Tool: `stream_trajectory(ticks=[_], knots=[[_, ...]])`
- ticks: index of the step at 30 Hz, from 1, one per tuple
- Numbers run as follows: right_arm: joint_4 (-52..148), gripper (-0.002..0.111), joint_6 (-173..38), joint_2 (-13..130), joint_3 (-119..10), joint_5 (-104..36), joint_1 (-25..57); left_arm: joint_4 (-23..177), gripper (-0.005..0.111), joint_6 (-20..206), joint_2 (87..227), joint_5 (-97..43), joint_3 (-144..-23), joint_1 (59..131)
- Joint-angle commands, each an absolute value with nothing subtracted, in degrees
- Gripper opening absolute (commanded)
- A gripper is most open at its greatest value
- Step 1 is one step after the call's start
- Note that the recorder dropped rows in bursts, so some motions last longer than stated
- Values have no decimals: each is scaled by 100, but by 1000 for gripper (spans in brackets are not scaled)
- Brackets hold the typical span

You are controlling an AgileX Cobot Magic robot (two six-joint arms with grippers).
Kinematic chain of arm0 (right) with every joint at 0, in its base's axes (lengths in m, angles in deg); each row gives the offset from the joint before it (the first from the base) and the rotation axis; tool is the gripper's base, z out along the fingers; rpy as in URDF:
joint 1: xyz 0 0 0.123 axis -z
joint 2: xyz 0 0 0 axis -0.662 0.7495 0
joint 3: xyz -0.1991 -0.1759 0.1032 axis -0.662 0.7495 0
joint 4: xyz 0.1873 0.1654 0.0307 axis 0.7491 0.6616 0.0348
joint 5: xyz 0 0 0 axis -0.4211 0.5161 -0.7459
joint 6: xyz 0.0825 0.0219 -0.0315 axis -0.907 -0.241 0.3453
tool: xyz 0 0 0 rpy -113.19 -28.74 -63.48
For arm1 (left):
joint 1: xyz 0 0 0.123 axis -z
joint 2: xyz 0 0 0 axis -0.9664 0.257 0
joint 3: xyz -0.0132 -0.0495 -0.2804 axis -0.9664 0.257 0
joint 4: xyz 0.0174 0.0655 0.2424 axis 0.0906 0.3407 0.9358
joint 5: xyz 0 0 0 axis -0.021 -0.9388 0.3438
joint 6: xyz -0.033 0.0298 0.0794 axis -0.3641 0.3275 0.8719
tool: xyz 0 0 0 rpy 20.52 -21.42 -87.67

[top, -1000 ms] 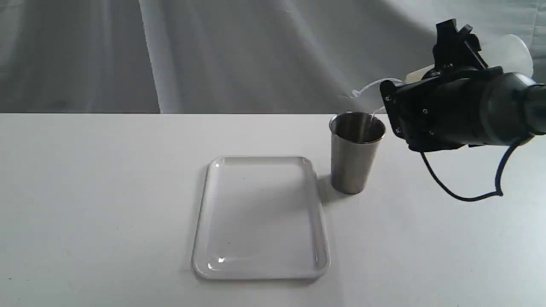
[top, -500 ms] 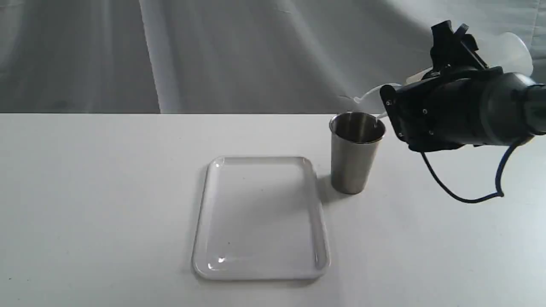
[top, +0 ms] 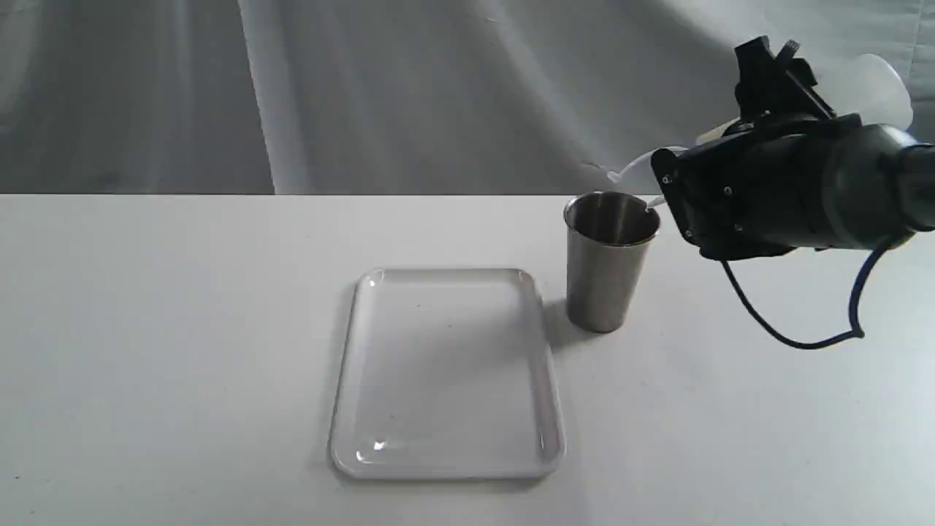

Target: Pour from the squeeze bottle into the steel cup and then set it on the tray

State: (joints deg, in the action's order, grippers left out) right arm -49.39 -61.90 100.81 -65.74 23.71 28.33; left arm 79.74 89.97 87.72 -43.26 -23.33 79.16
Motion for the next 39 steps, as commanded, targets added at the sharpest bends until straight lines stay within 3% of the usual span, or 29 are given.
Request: stream_trajectory(ticks=[1,39], knots=[[-5167,44,-6182,10013,-6628,2528,2815,7977,8,8987,8744,-4289,-2308,7934],[-5167,44,-7765,10013,-6628,2363,2815,7977,8,8987,8744,-4289,-2308,7934]])
